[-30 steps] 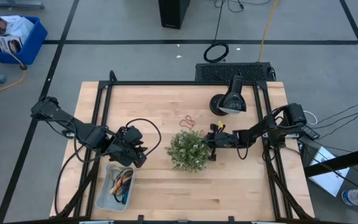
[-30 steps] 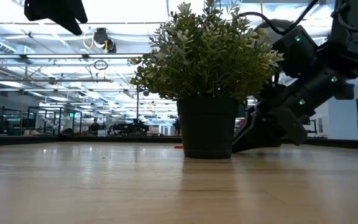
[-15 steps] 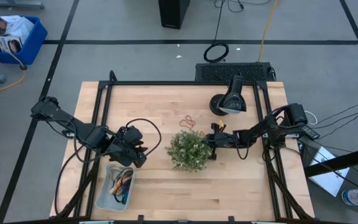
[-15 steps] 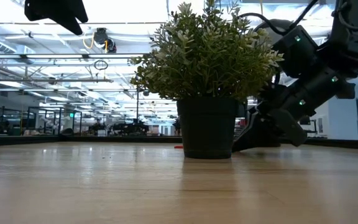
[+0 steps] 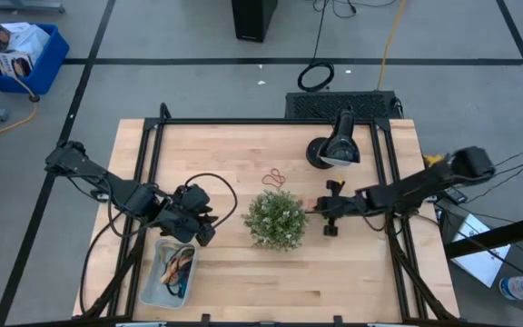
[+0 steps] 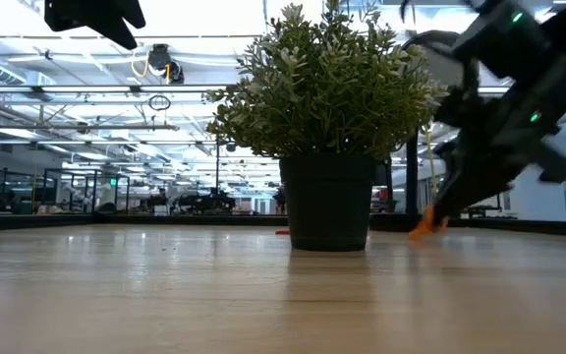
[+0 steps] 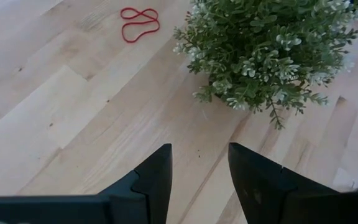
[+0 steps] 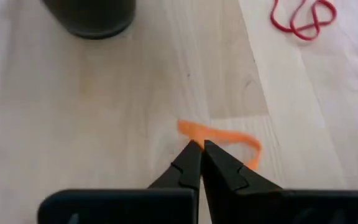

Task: Pick and place rubber bands into bin
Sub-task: Put the orange rubber band into the blue bin

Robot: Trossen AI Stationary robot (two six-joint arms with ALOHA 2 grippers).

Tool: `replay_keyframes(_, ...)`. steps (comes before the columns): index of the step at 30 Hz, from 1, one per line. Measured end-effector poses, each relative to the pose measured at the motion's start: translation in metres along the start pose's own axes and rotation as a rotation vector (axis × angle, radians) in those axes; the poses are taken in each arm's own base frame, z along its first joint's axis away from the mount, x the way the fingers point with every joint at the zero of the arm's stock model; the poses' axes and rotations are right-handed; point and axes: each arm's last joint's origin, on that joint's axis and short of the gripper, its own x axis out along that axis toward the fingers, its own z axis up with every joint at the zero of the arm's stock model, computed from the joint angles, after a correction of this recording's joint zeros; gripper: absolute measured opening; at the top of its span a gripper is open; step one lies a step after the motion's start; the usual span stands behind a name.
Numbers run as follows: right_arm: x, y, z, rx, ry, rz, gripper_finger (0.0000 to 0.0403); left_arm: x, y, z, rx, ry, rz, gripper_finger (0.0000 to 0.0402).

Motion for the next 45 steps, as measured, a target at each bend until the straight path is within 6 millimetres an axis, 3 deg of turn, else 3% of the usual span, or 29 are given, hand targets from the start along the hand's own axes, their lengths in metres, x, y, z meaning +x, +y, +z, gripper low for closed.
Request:
replay_keyframes(6,-0.039,0.001,-0.001,0.047,-0.036,0.053,0.0001,0.0,0.0,0.0,0.001,0.0,0.0,0.0163)
replay_keyframes(16,-0.091,0.002,0.01,0.097,-0.278,0.185,0.0,0.0,0.0,0.0,0.007,0.0,0.001,0.0163)
replay_keyframes(23,-0.131,0.004,0.047,0.034,-0.444,0.24,0.0,0.0,-0.002,0.002,0.034,-0.041,-0.005,0.0163)
replay_keyframes(29,-0.157,0.006,0.089,-0.046,-0.533,0.229,0.0,-0.002,-0.019,0.017,0.087,-0.17,-0.165,0.0164)
replay_keyframes(33,-0.161,0.014,0.114,-0.075,-0.547,0.225,0.0,-0.007,-0.033,0.031,0.186,-0.281,-0.33,0.0163)
replay_keyframes(38,-0.146,0.029,0.139,-0.111,-0.536,0.216,0.0,-0.015,-0.046,0.047,0.313,-0.398,-0.548,0.0163)
replay_keyframes(45,-0.119,0.053,0.165,-0.182,-0.624,0.289,0.0,-0.004,-0.056,0.052,0.441,-0.435,-0.62,0.0163)
